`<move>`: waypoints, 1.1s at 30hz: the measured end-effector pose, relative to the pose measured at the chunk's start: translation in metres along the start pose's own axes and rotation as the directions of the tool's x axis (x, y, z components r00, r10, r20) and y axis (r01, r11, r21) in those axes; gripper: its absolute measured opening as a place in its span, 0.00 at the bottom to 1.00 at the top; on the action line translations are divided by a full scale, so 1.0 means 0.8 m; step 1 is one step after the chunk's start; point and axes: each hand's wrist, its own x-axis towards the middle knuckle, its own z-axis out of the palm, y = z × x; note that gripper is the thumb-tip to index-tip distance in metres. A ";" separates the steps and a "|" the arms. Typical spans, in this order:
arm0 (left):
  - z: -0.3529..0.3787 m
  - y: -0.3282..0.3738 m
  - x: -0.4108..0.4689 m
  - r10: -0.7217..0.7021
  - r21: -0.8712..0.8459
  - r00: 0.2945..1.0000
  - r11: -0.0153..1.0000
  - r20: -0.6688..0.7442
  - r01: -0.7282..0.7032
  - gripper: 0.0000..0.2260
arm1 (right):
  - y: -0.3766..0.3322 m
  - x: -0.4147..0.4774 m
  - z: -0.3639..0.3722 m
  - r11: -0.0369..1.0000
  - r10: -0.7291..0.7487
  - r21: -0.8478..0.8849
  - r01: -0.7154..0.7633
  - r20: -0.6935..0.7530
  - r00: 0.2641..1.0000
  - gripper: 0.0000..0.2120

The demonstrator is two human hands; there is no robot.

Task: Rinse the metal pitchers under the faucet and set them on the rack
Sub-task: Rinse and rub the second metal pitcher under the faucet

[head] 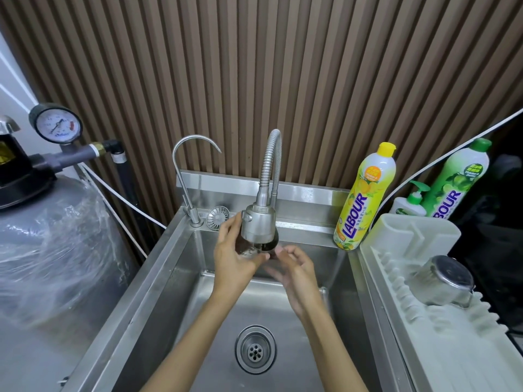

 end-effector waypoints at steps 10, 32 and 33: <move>-0.005 -0.003 -0.019 -0.181 0.138 0.983 0.973 -0.037 0.184 0.33 | -0.044 -0.015 0.005 0.782 -0.173 -0.620 0.054 -0.133 0.976 0.10; -0.006 -0.001 -0.034 -0.227 0.055 0.974 0.972 -0.021 0.228 0.27 | -0.044 -0.023 -0.005 0.761 -0.174 -0.646 0.056 -0.120 0.977 0.11; -0.005 -0.004 -0.035 -0.261 -0.005 0.965 0.965 0.028 0.261 0.23 | -0.052 -0.024 -0.004 0.641 -0.257 -0.761 0.099 -0.092 0.962 0.12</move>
